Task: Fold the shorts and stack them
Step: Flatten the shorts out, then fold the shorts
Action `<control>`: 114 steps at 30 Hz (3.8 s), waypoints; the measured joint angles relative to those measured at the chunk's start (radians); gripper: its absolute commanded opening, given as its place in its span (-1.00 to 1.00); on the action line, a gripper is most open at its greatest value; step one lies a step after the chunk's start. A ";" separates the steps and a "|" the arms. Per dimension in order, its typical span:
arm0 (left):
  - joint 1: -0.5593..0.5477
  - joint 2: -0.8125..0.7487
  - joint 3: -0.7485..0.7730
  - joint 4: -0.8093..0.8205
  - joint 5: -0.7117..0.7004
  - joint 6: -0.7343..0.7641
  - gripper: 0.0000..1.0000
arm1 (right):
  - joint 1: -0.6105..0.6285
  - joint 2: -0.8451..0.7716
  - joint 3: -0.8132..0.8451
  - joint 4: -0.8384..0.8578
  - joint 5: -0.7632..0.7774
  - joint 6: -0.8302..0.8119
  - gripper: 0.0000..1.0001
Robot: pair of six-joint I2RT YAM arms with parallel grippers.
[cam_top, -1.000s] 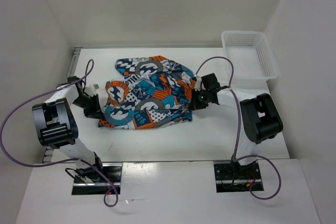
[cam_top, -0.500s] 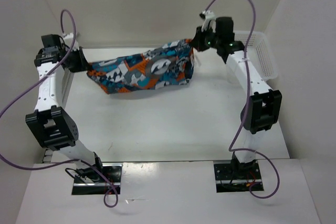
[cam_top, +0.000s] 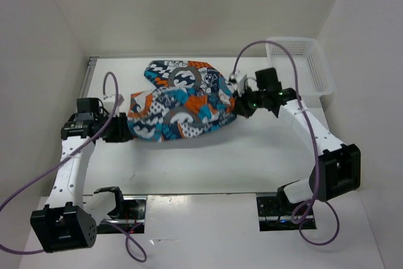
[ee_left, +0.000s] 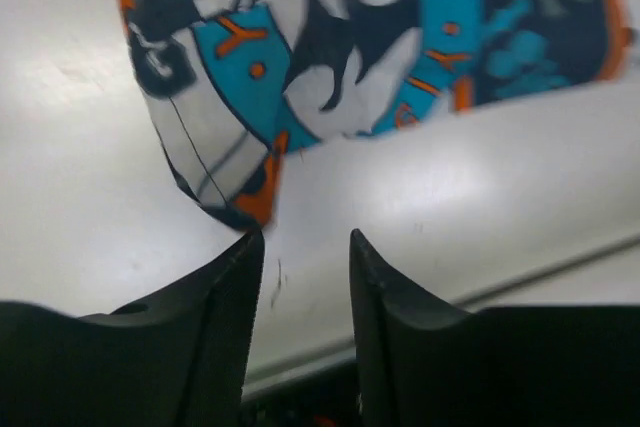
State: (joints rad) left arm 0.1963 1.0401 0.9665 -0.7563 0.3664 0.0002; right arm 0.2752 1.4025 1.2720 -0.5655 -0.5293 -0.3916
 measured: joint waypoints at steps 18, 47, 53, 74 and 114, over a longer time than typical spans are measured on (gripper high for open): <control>-0.077 0.388 -0.059 -0.040 -0.102 -0.004 0.24 | 0.058 -0.064 -0.300 -0.120 0.146 -0.226 -1.00; -0.161 0.702 0.080 -0.159 -0.019 -0.004 -1.00 | 0.058 0.010 -0.261 -0.087 0.177 -0.252 -1.00; -0.138 0.618 0.299 -0.140 -0.015 -0.005 -1.00 | 0.058 0.083 -0.056 -0.050 0.184 -0.150 -1.00; 0.005 -0.097 0.653 0.164 -0.274 -0.005 -1.00 | 0.060 -0.011 0.668 0.001 0.135 0.033 -1.00; -0.074 1.006 1.234 0.192 -0.083 -0.004 -1.00 | -0.058 0.682 0.676 0.196 -0.001 0.472 -1.00</control>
State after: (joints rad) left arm 0.1226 2.0460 2.2009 -0.5644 0.2832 -0.0036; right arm 0.2176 2.0850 1.9480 -0.3698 -0.5304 0.0803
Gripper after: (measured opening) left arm 0.009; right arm 0.022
